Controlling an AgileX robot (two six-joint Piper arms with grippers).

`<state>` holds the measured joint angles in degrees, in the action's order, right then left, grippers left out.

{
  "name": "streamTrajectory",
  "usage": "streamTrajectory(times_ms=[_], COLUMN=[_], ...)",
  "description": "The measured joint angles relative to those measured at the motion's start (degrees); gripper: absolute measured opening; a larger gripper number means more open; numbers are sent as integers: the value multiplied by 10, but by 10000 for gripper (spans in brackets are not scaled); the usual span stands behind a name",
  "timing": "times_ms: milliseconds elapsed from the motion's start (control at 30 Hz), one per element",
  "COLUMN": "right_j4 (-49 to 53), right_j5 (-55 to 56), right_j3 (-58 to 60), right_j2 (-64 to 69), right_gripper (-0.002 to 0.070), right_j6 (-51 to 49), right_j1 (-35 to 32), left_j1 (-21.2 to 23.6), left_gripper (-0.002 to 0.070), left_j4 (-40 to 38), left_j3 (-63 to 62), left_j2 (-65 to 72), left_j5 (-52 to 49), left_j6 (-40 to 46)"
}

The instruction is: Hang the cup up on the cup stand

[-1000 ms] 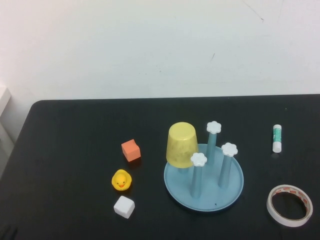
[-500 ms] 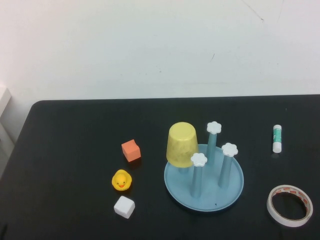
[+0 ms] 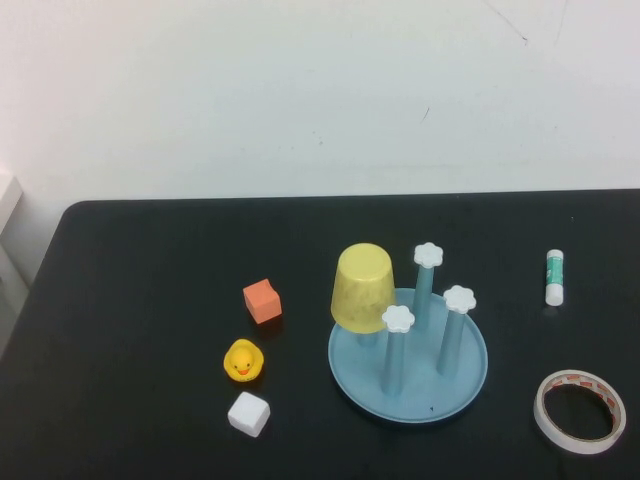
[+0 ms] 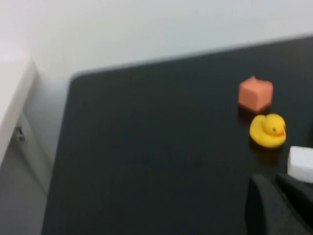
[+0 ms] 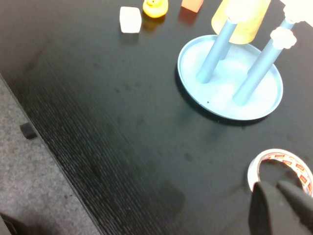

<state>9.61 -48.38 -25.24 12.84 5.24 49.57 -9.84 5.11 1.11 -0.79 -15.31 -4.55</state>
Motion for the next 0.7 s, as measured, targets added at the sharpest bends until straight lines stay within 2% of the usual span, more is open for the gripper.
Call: streamTrajectory(times_ms=[200, 500, 700], right_j4=[0, 0, 0], right_j5=[0, 0, 0], right_j3=[0, 0, 0], right_j2=[0, 0, 0], right_gripper=[0, -1, -1], right_j6=[0, 0, 0], right_j1=[0, 0, 0], left_j1=[0, 30, 34], left_gripper=[0, 0, 0], left_j4=[-51, -73, -74], left_j3=[-1, -1, -1], left_j2=[0, 0, 0], left_j5=[-25, -26, -28], left_j6=[79, 106, 123])
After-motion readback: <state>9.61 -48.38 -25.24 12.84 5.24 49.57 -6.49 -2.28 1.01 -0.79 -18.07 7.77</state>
